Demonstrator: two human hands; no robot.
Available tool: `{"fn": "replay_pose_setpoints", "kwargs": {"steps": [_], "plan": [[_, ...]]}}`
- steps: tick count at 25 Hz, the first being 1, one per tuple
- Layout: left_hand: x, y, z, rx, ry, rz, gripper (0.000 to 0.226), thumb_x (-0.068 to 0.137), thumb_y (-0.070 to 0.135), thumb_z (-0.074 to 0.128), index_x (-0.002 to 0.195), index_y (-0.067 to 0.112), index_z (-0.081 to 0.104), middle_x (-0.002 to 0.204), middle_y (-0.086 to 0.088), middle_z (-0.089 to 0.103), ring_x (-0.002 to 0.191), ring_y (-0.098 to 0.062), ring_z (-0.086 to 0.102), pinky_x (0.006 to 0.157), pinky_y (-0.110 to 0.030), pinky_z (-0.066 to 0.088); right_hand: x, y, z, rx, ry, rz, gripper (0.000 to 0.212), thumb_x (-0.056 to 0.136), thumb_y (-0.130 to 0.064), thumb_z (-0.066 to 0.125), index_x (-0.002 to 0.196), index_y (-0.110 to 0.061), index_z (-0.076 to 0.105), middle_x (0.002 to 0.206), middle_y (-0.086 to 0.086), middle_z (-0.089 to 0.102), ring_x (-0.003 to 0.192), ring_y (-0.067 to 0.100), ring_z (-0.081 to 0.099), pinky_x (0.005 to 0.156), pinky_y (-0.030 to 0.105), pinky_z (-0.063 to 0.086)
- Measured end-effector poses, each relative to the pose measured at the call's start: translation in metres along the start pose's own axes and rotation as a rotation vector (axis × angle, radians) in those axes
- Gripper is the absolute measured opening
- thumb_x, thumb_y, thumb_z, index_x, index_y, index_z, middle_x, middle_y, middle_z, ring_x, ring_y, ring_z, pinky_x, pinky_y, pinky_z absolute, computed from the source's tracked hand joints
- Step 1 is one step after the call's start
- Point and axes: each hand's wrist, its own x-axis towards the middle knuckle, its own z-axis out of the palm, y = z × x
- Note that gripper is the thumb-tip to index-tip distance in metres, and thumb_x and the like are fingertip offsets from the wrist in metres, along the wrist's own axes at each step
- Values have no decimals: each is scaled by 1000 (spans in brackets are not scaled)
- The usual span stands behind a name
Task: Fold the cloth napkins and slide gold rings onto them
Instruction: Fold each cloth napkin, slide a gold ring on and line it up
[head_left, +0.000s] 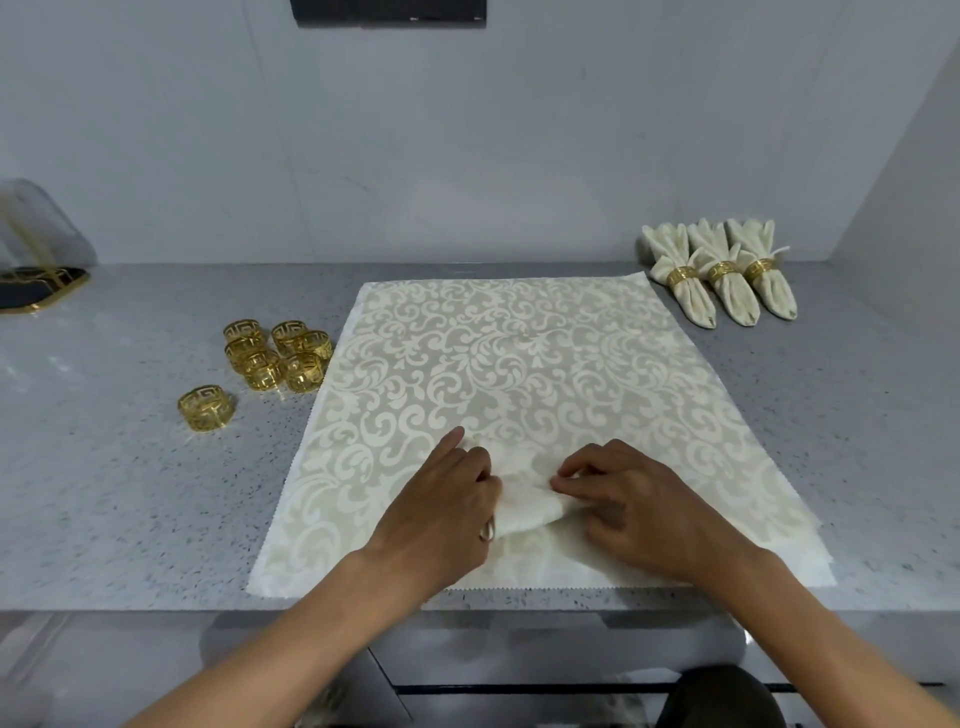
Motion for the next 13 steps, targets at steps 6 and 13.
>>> {"fn": "replay_pose_setpoints", "kwargs": {"steps": [6, 13], "plan": [[31, 1, -69, -410, -188, -320, 28, 76, 29, 69, 59, 15, 53, 57, 6, 50, 56, -10, 46, 57, -25, 40, 10, -34, -23, 110, 171, 278, 23, 86, -17, 55, 102, -28, 66, 66, -12, 62, 59, 7, 57, 54, 15, 38], [63, -25, -70, -1118, -745, -840, 30, 71, 4, 70, 102, 0, 70, 98, -19, 71, 102, -36, 68, 90, -46, 53, 27, -38, -16, 72, -92, 439, 44, 103, -36, 40, 145, -24, 42, 138, -9, 53, 128, 12, 47, 106, 21, 31]]}}
